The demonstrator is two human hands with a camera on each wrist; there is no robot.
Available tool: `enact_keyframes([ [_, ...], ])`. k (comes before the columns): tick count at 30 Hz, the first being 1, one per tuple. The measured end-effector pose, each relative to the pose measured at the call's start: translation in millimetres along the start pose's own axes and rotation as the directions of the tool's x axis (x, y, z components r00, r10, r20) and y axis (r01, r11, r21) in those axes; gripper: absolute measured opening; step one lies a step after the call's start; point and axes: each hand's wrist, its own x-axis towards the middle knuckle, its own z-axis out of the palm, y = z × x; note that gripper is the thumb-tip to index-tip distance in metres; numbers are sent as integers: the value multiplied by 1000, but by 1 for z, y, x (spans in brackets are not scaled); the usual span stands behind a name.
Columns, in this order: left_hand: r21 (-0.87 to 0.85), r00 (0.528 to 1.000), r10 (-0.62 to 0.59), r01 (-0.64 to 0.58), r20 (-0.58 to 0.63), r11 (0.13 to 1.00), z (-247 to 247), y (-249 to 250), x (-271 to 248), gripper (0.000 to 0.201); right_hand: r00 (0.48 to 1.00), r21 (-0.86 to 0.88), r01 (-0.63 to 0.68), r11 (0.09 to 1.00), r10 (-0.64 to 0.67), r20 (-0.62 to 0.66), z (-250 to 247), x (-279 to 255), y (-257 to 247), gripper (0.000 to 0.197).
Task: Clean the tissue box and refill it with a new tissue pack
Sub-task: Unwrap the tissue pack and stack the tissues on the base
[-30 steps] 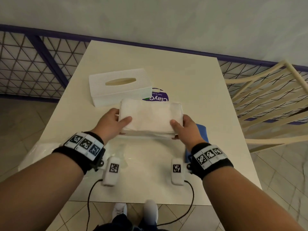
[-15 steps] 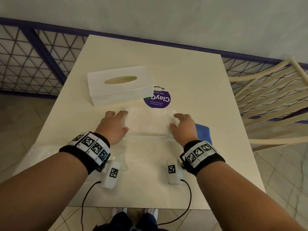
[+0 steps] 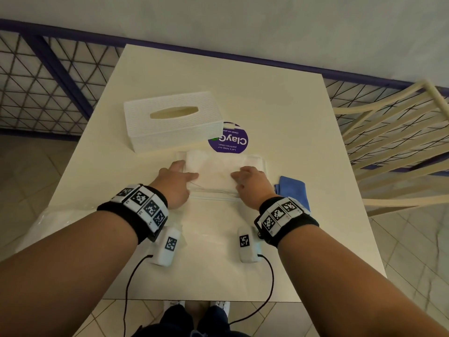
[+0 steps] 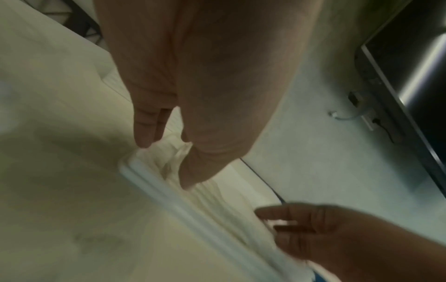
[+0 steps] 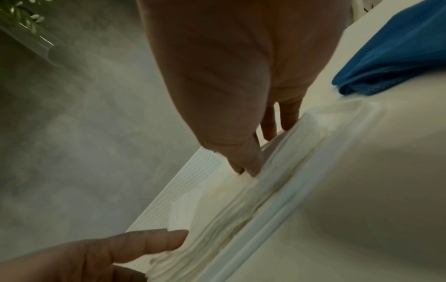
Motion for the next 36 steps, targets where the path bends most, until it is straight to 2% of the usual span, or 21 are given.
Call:
enact_keyframes([
  [2,-28,999,35,-35,1,999,-12,-7,-9,49,998,38,-4,999,6,-62,-4,-4,-5,42],
  [5,-125,994,62,-73,-94,989,-33,-26,-38,47,981,154,49,987,-19,-192,-9,-21,-32,39],
  [8,-177,983,24,-57,-182,983,-40,-55,-79,48,980,219,181,959,-155,-128,-4,-38,-75,29],
  [10,-152,990,-41,20,-132,988,-34,-76,-106,71,965,235,261,936,-259,-40,5,-44,-101,28],
  [13,55,982,-188,188,-14,981,-18,-103,-135,125,932,191,341,920,-358,62,20,-43,-132,32],
  [16,178,971,-238,236,-9,956,3,-123,-149,148,914,92,352,932,-363,183,33,-36,-152,46],
  [20,120,970,-230,238,-74,964,19,-133,-154,150,882,34,379,925,-372,288,39,-28,-172,60],
  [27,111,971,-198,213,-136,971,31,-137,-153,147,881,-139,377,916,-308,360,47,-19,-195,60],
  [32,104,966,-201,220,-163,970,35,-139,-152,144,910,-36,319,947,-296,291,50,-21,-202,44],
  [36,67,960,-207,223,-191,973,36,-140,-153,145,912,99,202,974,-224,345,48,-23,-206,45],
])
